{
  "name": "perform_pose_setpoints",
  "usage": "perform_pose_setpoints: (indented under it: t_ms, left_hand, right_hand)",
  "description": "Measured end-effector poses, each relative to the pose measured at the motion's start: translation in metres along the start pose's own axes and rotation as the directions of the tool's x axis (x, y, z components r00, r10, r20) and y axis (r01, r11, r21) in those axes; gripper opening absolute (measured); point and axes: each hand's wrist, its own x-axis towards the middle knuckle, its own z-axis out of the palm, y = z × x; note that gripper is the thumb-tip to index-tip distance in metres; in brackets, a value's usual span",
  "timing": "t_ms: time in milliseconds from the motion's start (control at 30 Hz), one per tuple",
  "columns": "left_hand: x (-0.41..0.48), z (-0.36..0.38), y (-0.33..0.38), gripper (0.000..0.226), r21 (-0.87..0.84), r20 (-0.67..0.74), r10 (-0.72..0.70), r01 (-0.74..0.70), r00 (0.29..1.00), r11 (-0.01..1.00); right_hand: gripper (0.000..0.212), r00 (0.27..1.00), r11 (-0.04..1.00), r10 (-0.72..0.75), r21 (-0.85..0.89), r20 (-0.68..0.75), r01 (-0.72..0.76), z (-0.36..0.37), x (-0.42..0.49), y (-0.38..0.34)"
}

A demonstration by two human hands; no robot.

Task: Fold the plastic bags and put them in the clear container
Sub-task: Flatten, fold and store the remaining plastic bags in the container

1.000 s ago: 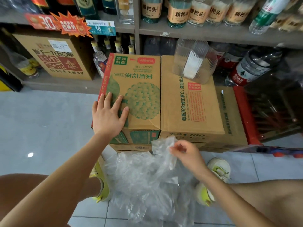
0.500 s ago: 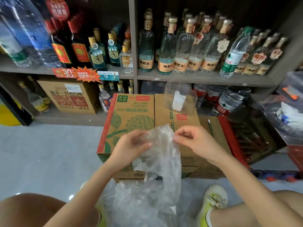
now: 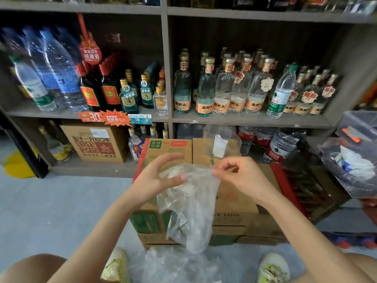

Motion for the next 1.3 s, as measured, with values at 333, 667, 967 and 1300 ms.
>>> perform_pose_setpoints:
  t_ms: [333,667,967,1300]
  left_hand:
    - [0.008,0.037,0.023,0.071,0.069,-0.037,0.054,-0.052,0.998,0.996]
    - [0.004,0.03,0.015,0.019,-0.317,-0.226,0.002,-0.075,0.974,0.946]
    - [-0.006,-0.001,-0.005,0.023,-0.313,-0.189,-0.122,0.058,0.975,0.948]
    - [0.001,0.004,0.014,0.024,0.326,-0.006,0.137,-0.128,0.991,0.937]
  right_hand:
    - [0.012,0.965,0.984,-0.016,0.165,-0.262,0.061,0.024,-0.001,-0.018]
    - [0.05,0.999,0.992,0.028,0.124,0.018,-0.03,0.024,-0.004,0.0]
    - [0.005,0.997,0.999,-0.05,-0.02,-0.053,0.049,0.022,-0.006,0.009]
    - [0.035,0.983,0.98,-0.177,-0.085,0.051,0.181,0.025,0.0,-0.007]
